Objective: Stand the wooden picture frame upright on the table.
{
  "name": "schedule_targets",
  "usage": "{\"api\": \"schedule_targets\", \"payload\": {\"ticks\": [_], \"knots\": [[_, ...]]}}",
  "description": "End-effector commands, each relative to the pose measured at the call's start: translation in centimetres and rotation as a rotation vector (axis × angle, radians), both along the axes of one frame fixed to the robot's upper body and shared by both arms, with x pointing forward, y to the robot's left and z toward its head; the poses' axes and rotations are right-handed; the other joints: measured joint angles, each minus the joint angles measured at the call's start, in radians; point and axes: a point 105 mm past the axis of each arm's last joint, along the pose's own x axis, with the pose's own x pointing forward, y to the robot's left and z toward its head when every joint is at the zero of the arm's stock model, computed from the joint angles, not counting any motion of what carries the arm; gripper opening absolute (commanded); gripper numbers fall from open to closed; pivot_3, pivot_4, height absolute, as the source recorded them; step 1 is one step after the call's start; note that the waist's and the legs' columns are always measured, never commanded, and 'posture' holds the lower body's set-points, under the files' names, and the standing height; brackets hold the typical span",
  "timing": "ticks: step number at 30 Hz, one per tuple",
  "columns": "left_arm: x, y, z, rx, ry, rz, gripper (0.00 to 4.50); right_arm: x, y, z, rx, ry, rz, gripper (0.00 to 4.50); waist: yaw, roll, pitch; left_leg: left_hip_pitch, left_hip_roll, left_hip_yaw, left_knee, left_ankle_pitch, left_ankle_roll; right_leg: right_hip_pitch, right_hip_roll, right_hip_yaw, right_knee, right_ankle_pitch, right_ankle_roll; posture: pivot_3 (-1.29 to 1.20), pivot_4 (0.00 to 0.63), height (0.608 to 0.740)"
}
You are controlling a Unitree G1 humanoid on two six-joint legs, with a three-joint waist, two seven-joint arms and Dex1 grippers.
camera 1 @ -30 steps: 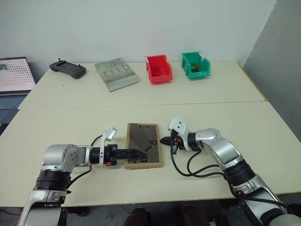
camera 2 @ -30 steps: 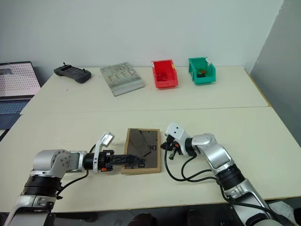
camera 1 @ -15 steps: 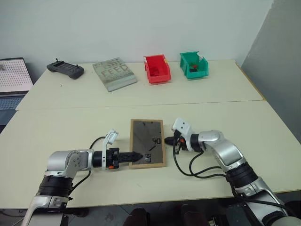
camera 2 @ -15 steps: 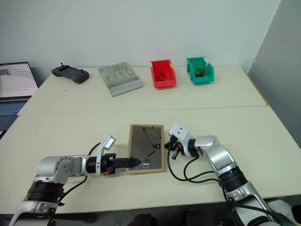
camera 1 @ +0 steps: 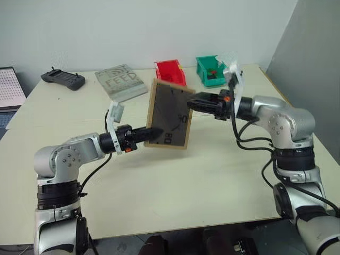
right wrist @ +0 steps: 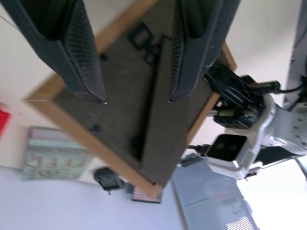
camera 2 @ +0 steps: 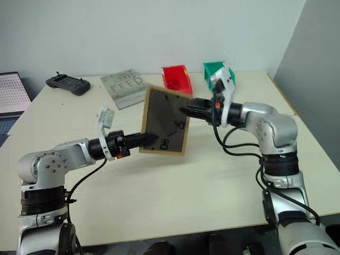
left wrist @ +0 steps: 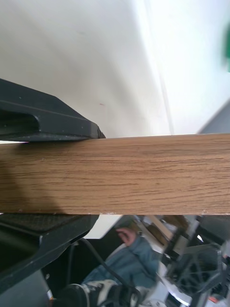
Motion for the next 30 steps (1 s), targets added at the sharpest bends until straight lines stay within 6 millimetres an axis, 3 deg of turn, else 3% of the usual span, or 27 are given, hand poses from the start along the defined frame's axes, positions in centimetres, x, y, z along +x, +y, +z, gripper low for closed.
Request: {"api": "schedule_targets", "payload": {"ticks": [1, 5, 9, 13, 19, 24, 27, 30], "knots": [[-0.4, 0.2, 2.7, -0.042, -0.112, 0.038, 1.43, 0.1, 2.2, 1.0, -0.002, -0.057, 0.058, 3.06, 0.001, 0.000, 0.000, 0.000, 0.000, 0.000, 0.000, 0.000, 0.000, 0.000, 0.000, 0.000, 0.000, 0.000, 0.000, 0.00, 0.150, 0.740], [-0.9, 0.0, 2.8, -0.044, -0.122, 0.045, 1.43, 0.6, 4.5, 0.6, -0.042, -0.122, 0.076, 3.88, 0.001, 0.000, 0.000, -0.001, 0.000, 0.001, 0.000, 0.001, -0.003, -0.002, 0.000, 0.000, 0.001, 0.000, 0.000, 0.00, 0.150, 0.740], [-0.9, 0.3, 2.6, -0.046, -0.112, 0.063, 1.43, -1.6, 6.0, 1.5, -0.015, -0.167, 0.219, 3.88, 0.002, 0.000, 0.000, -0.005, 0.000, 0.001, 0.000, 0.002, -0.003, -0.006, 0.000, 0.000, 0.001, 0.000, 0.000, 0.00, 0.150, 0.740], [-0.8, 1.0, 2.0, -0.070, -0.086, 0.105, 1.43, -3.4, 5.1, 2.1, 0.031, -0.143, 0.310, 3.88, 0.010, 0.000, 0.000, -0.011, -0.001, 0.000, 0.002, 0.002, -0.004, -0.009, -0.001, -0.001, 0.001, 0.000, 0.000, 0.00, 0.150, 0.740], [-1.6, 0.9, 0.5, -0.144, -0.007, 0.121, 1.43, -4.2, 1.6, 0.9, 0.021, -0.076, 0.294, 3.88, 0.009, 0.000, 0.000, -0.011, -0.001, 0.000, 0.002, 0.002, -0.004, -0.009, -0.001, -0.001, 0.001, 0.000, 0.000, 0.00, 0.150, 0.740], [-2.5, 0.2, -0.8, -0.201, 0.092, 0.103, 1.43, -1.5, -2.3, -0.4, -0.039, -0.136, 0.041, 3.88, 0.010, 0.000, 0.000, -0.011, -0.001, 0.000, 0.002, 0.002, -0.003, -0.008, -0.001, 0.000, 0.001, 0.000, 0.000, 0.00, 0.150, 0.740], [-3.1, -0.1, -2.6, -0.183, 0.226, 0.074, 1.43, 0.9, -5.2, -2.3, -0.253, -0.402, -0.160, 3.88, 0.011, -0.001, 0.000, -0.010, 0.000, 0.000, 0.002, 0.002, -0.003, -0.008, -0.001, -0.001, 0.001, 0.000, 0.000, 0.00, 0.150, 0.740], [-4.0, -0.1, -3.3, -0.251, 0.337, 0.029, 1.43, 2.3, -7.1, -3.6, -0.438, -0.793, -0.301, 3.88, 0.010, -0.002, -0.001, -0.009, 0.000, 0.003, 0.002, 0.002, -0.003, -0.007, -0.001, 0.000, 0.001, 0.000, 0.000, 0.00, 0.150, 0.740]]}}
